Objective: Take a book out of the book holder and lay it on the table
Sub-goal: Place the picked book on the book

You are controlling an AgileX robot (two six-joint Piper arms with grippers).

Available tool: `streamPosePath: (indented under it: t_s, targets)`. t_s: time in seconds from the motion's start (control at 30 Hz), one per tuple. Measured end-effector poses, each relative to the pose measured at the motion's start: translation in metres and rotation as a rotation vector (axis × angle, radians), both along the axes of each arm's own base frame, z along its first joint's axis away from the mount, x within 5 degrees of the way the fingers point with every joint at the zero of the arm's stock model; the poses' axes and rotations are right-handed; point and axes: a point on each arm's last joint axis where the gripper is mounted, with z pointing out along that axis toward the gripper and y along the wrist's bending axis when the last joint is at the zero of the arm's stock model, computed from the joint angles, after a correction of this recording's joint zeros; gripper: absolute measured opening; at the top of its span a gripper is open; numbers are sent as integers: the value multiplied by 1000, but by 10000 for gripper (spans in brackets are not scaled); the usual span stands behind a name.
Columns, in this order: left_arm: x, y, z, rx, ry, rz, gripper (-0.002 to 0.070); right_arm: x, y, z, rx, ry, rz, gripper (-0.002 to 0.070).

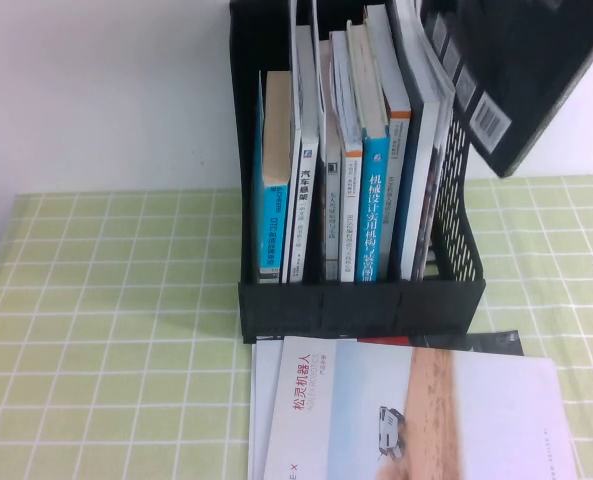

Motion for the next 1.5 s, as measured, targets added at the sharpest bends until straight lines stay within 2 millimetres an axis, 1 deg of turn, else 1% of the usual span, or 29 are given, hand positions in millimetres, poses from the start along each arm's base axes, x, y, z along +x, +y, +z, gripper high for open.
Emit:
streamPosePath:
  t_s: [0.07, 0.13, 0.27, 0.33, 0.4, 0.43, 0.53, 0.57, 0.67, 0.7, 0.73, 0.77, 0.87, 0.97, 1.07, 1.2, 1.33, 1.4, 1.5]
  targets:
    - [-17, 10, 16, -9, -17, -1, -3, -16, 1, 14, 37, -31, 46, 130]
    - [-32, 18, 27, -13, -25, -4, -3, -33, 4, 27, 74, -55, 127, 130]
    - [-51, 29, 31, -4, -11, 1, -3, -58, 12, 44, 59, -44, 303, 130]
    - [-62, 37, 29, 16, 0, 14, -3, -66, 16, 45, -2, -12, 387, 130]
    - [-76, 46, 28, 10, 4, 38, -3, -72, 18, 41, -95, 27, 444, 130]
    - [-82, 51, 24, 9, 8, 52, -3, -75, 18, 38, -145, 47, 470, 130]
    - [-98, 62, 4, -12, 48, 96, -3, -83, 18, 27, -279, 116, 552, 130]
    - [-107, 68, 2, -34, 41, 111, -3, -85, 18, 24, -314, 136, 572, 130]
    - [-129, 82, -19, -81, 58, 156, -3, -91, 16, 12, -443, 192, 632, 130]
    - [-136, 86, -32, -88, 76, 173, -3, -93, 16, 9, -481, 206, 648, 130]
    - [-144, 91, -37, -110, 70, 188, -3, -94, 16, 6, -517, 221, 659, 130]
    - [-151, 96, -43, -124, 67, 199, -3, -96, 17, 4, -543, 232, 665, 130]
    - [-169, 107, -69, -152, 95, 224, -3, -99, 21, -4, -637, 286, 660, 130]
    - [-186, 116, -89, -194, 119, 237, -3, -102, 27, -11, -745, 319, 629, 130]
    - [-195, 121, -105, -241, 134, 264, -3, -105, 33, -16, -849, 348, 565, 130]
    - [-195, 124, -117, -291, 131, 305, -3, -104, 38, -18, -956, 327, 439, 130]
    - [-193, 124, -116, -328, 115, 322, -3, -97, 45, -18, -988, 285, 326, 130]
    - [-193, 125, -115, -337, 108, 324, -3, -93, 50, -22, -1010, 278, 312, 130]
    - [-193, 125, -115, -341, 108, 324, -3, -89, 63, -33, -1059, 297, 343, 130]
